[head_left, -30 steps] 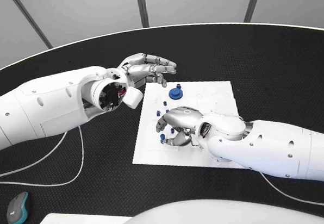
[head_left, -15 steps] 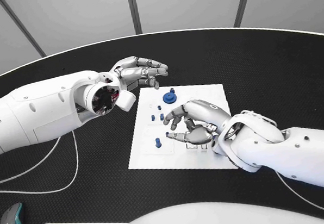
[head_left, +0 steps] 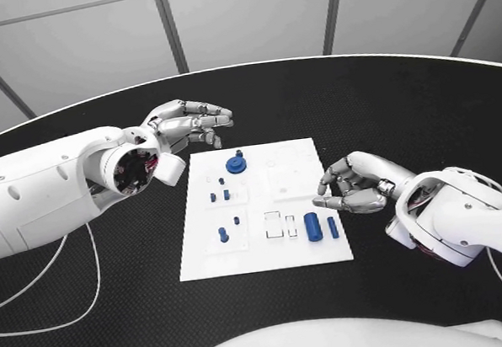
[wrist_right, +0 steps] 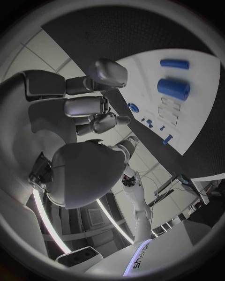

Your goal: Assemble the parts on the task board

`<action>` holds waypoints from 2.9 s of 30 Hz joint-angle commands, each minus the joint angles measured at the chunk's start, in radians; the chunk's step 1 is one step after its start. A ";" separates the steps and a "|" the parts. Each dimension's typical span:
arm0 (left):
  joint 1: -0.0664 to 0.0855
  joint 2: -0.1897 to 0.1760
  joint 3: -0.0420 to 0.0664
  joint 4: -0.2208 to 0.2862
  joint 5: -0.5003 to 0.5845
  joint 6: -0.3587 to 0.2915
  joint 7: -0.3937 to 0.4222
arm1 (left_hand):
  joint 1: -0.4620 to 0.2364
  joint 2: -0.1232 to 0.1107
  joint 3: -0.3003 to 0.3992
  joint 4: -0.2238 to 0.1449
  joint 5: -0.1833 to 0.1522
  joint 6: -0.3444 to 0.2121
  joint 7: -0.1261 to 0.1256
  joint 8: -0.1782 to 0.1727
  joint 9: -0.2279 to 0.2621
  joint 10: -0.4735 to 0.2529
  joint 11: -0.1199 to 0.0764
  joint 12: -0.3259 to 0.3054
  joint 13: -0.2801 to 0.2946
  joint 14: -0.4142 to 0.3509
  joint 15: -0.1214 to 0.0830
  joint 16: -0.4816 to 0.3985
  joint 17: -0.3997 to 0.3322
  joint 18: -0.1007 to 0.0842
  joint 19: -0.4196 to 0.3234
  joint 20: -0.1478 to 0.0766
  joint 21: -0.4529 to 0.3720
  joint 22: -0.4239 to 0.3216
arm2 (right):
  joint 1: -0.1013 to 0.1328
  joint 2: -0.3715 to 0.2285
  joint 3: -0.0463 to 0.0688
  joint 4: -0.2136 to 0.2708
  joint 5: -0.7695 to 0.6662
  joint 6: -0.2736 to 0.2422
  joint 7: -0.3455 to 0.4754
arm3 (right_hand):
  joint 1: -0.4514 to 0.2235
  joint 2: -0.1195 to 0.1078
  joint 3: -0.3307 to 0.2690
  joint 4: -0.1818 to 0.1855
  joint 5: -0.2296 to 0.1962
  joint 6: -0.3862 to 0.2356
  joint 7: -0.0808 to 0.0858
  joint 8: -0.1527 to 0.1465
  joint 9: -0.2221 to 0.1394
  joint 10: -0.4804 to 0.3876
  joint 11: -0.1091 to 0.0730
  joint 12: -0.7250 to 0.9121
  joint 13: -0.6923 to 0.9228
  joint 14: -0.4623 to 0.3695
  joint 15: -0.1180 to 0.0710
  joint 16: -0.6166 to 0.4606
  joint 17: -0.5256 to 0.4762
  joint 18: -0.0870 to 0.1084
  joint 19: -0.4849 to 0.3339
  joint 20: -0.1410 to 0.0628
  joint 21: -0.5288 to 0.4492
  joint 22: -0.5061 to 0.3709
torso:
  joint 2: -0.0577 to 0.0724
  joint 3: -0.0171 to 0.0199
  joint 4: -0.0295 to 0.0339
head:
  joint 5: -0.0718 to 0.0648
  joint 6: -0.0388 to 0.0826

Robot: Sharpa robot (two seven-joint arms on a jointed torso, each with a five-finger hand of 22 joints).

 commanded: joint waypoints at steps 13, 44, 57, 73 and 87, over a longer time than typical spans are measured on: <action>-0.001 0.003 0.000 0.001 0.000 0.007 0.002 | 0.003 0.006 -0.005 -0.001 0.002 -0.006 0.002 0.004 -0.001 -0.006 0.001 0.006 -0.001 -0.006 -0.001 -0.002 -0.001 0.014 -0.001 0.003 -0.007 -0.001 | -0.036 -0.015 -0.025 -0.034 -0.090 -0.038 -0.212 | -0.026 -0.011 -0.049 0.064 0.033 -0.025 -0.004 0.026 0.030 0.015 -0.001 0.038 0.052 0.086 -0.002 0.024 0.167 -0.014 0.017 -0.003 0.047 0.055 | -0.014 -0.0090 -0.0163 | -0.042 -0.011; -0.001 -0.010 0.000 0.016 0.000 0.005 0.001 | 0.002 0.009 -0.006 0.002 0.002 -0.006 0.002 0.005 -0.001 -0.006 0.001 0.007 -0.001 -0.006 -0.001 -0.001 -0.002 0.014 -0.001 0.003 -0.007 -0.002 | -0.092 0.155 -0.029 -0.127 -0.166 0.000 -0.250 | -0.049 -0.012 -0.084 0.082 0.043 -0.045 0.001 0.028 0.040 0.011 0.004 0.040 0.062 0.088 0.003 0.033 0.183 -0.015 0.016 0.000 0.050 0.063 | -0.003 -0.0053 -0.0138 | -0.033 -0.010; 0.000 -0.018 0.000 0.023 0.000 0.003 -0.001 | 0.001 0.009 -0.006 0.003 0.002 -0.006 0.002 0.005 -0.001 -0.006 0.001 0.008 -0.001 -0.006 -0.001 -0.001 -0.002 0.014 -0.001 0.003 -0.008 -0.002 | -0.098 0.169 -0.029 -0.145 -0.159 0.028 -0.273 | -0.061 -0.009 -0.094 0.083 0.043 -0.047 0.000 0.030 0.043 0.009 0.004 0.038 0.061 0.088 0.003 0.032 0.181 -0.014 0.015 0.001 0.046 0.063 | -0.001 -0.0035 -0.0128 | -0.024 -0.015; 0.000 -0.024 0.000 0.028 0.000 0.003 -0.005 | 0.001 0.009 -0.007 0.003 0.002 -0.006 0.002 0.006 -0.001 -0.007 0.002 0.008 -0.002 -0.006 -0.001 -0.001 -0.002 0.014 -0.001 0.003 -0.008 -0.002 | -0.099 0.197 -0.029 -0.190 -0.159 0.067 -0.285 | -0.067 -0.003 -0.098 0.083 0.042 -0.048 0.000 0.031 0.044 0.007 0.004 0.036 0.060 0.087 0.003 0.031 0.179 -0.014 0.014 0.001 0.044 0.063 | 0.000 -0.0029 -0.0124 | -0.019 -0.018; 0.000 -0.025 0.000 0.032 0.000 0.006 -0.008 | -0.002 0.009 -0.008 0.006 0.002 -0.006 0.002 0.006 -0.001 -0.007 0.002 0.008 -0.002 -0.007 -0.001 0.000 -0.002 0.014 -0.001 0.003 -0.008 -0.002 | -0.099 0.239 -0.029 -0.231 -0.159 0.097 -0.289 | -0.072 0.000 -0.102 0.083 0.042 -0.049 0.000 0.032 0.045 0.006 0.004 0.036 0.061 0.087 0.003 0.031 0.179 -0.014 0.014 0.001 0.044 0.063 | 0.002 -0.0014 -0.0129 | -0.018 -0.018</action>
